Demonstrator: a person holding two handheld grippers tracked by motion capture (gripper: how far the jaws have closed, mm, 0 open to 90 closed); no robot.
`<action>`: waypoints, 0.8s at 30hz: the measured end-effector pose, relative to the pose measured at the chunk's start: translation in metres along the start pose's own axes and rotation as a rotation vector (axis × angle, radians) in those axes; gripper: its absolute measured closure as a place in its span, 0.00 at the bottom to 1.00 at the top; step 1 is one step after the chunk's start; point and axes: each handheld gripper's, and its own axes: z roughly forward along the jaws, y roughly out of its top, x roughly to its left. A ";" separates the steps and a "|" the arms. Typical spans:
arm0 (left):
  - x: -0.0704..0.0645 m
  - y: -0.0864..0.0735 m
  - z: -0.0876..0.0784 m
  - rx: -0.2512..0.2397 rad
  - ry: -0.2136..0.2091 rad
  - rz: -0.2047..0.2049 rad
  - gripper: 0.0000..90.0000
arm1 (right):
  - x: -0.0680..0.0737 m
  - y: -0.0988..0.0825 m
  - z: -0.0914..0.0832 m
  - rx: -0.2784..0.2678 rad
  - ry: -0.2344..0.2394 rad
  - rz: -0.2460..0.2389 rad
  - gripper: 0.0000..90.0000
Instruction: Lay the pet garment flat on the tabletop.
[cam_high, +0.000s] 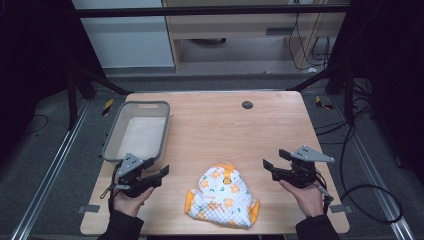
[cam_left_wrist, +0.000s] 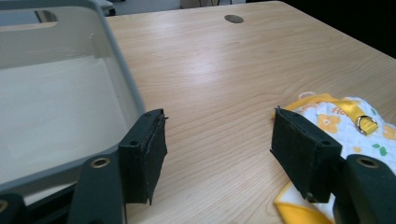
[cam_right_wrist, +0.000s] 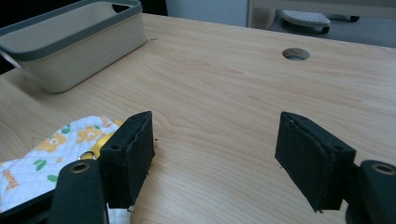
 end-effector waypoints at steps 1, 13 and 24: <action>-0.004 0.002 0.005 0.005 -0.008 0.005 0.39 | 0.002 0.001 0.002 0.000 0.009 -0.006 0.32; -0.030 0.004 0.050 0.097 -0.075 0.048 0.38 | 0.016 -0.009 0.022 0.067 0.068 -0.028 0.39; -0.048 -0.006 0.076 0.180 -0.134 0.079 0.38 | 0.026 -0.026 0.037 0.156 0.127 -0.055 0.45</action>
